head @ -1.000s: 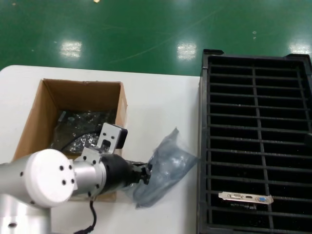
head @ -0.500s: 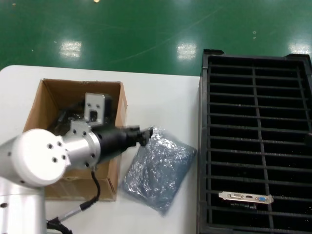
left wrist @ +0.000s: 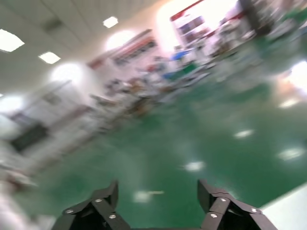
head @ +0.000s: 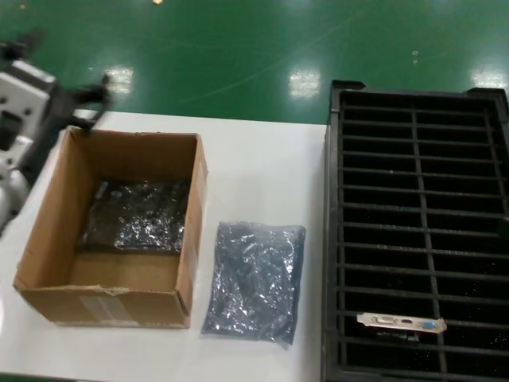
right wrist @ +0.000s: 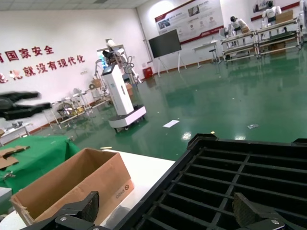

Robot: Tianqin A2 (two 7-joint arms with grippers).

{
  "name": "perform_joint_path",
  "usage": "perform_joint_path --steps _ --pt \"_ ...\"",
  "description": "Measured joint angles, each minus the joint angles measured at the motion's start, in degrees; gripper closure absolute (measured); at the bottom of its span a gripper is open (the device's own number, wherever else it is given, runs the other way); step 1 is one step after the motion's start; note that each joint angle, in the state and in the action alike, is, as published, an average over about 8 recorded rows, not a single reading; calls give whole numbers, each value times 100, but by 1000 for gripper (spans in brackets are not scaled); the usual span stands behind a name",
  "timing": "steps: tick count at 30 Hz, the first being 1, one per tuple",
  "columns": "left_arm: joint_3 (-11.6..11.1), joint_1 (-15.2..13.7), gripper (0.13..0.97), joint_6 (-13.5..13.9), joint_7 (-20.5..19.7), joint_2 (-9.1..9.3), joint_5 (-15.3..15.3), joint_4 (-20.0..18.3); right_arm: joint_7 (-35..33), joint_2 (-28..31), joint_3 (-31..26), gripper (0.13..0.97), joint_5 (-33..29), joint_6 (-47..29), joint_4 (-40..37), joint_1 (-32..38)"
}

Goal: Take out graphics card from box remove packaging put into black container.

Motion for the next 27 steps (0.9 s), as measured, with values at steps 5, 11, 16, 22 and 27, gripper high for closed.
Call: perform_joint_path --steps 5,11,16,22,27 --pt "-143 213 490 -612 604 -7 181 -115 -33 -43 -19 129 -22 98 33 -30" --pt "-19 341 420 -788 741 -74 -274 7 -154 -196 -91 129 -100 446 148 -137" --pt "101 501 305 -1029 953 -148 -763 139 -289 -367 -171 129 -187 834 278 -256" --pt "251 704 231 -1342 1226 -243 -1386 305 -461 -585 -273 129 -299 1331 443 -409" --pt "377 875 180 -1605 1455 -322 -1907 444 -605 -768 -359 129 -392 1747 581 -536"
